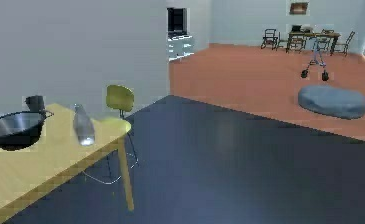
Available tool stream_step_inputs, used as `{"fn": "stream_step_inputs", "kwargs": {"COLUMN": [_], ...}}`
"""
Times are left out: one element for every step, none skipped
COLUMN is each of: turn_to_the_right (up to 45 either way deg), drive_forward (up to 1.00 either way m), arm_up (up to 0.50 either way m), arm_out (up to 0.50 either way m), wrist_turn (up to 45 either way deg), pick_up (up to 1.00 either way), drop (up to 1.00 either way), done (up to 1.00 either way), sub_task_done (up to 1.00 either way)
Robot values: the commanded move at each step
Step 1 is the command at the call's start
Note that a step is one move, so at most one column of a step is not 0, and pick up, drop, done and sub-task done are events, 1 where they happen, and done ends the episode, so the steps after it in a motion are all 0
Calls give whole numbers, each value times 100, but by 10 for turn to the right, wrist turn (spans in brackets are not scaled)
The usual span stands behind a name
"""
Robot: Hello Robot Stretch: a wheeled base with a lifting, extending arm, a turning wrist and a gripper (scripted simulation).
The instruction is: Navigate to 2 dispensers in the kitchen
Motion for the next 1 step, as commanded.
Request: {"fn": "stream_step_inputs", "kwargs": {"turn_to_the_right": [450], "drive_forward": [0], "arm_up": [0], "arm_out": [0], "wrist_turn": [0], "pick_up": [0], "drop": [0], "done": [0], "sub_task_done": [0]}}
